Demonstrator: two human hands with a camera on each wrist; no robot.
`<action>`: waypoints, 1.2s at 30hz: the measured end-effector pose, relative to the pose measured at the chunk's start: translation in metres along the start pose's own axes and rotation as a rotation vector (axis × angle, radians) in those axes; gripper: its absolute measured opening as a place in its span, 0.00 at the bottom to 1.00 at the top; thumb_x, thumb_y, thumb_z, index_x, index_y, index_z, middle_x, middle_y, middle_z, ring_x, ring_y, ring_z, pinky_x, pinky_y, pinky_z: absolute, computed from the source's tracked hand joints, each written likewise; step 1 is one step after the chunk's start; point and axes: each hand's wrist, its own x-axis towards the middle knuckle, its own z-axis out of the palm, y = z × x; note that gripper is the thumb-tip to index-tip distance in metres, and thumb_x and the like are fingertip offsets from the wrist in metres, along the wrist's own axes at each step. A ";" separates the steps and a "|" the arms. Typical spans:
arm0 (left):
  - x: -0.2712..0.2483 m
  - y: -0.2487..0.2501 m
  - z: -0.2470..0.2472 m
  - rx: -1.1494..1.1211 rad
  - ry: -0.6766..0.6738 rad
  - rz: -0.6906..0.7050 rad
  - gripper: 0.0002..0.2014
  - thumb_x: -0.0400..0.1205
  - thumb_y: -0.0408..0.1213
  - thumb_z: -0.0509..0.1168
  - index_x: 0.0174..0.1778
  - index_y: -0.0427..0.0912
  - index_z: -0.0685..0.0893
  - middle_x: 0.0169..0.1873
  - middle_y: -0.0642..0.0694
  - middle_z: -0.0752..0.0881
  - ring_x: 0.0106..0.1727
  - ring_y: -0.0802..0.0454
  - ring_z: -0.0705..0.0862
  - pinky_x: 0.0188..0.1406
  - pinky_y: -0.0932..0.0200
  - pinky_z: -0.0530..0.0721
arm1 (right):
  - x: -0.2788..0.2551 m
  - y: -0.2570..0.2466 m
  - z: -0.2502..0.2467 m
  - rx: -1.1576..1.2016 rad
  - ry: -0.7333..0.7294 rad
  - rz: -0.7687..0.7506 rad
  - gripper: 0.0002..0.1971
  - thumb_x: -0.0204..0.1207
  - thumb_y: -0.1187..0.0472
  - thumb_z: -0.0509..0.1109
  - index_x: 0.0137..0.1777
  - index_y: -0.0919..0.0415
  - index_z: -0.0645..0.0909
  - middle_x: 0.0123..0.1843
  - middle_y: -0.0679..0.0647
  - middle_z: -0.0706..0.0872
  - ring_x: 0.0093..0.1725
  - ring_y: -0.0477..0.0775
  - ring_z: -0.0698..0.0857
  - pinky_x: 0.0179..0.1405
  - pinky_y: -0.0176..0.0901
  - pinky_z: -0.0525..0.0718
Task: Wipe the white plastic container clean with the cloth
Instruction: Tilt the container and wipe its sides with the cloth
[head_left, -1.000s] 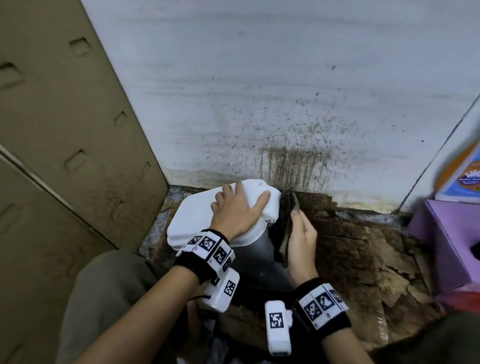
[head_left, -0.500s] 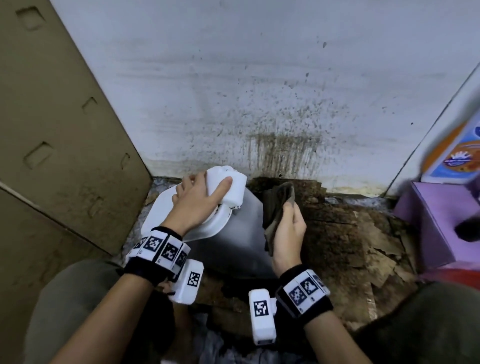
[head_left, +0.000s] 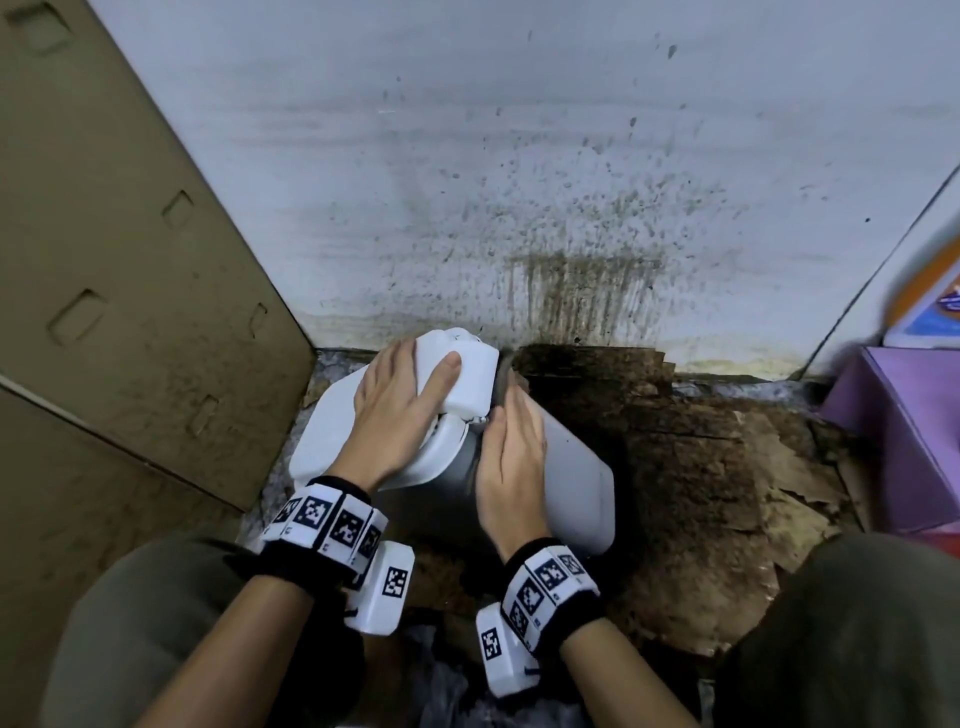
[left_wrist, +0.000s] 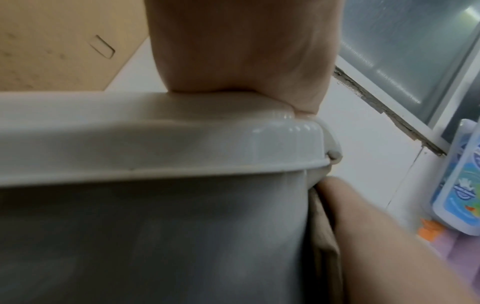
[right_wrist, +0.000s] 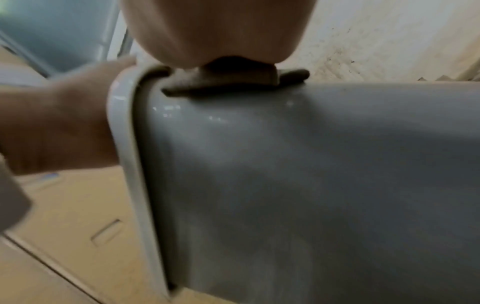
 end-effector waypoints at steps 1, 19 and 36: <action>-0.001 0.000 0.000 -0.009 0.009 0.011 0.44 0.75 0.77 0.43 0.82 0.53 0.66 0.80 0.52 0.69 0.83 0.55 0.60 0.82 0.51 0.56 | -0.002 0.005 0.001 -0.050 -0.006 -0.032 0.28 0.89 0.50 0.44 0.87 0.57 0.60 0.87 0.44 0.62 0.86 0.40 0.58 0.86 0.41 0.54; 0.008 -0.014 -0.004 -0.117 0.012 0.013 0.43 0.75 0.78 0.48 0.82 0.54 0.68 0.78 0.57 0.71 0.78 0.59 0.64 0.81 0.48 0.60 | -0.025 0.129 -0.053 -0.120 -0.022 0.349 0.24 0.92 0.56 0.47 0.87 0.50 0.54 0.89 0.45 0.55 0.84 0.33 0.51 0.79 0.19 0.42; 0.008 -0.013 -0.007 -0.133 0.011 -0.025 0.48 0.73 0.77 0.47 0.84 0.50 0.65 0.82 0.49 0.68 0.82 0.52 0.62 0.83 0.45 0.58 | -0.010 0.009 0.007 -0.037 -0.118 -0.058 0.29 0.89 0.48 0.45 0.88 0.54 0.54 0.90 0.45 0.53 0.88 0.37 0.47 0.87 0.38 0.45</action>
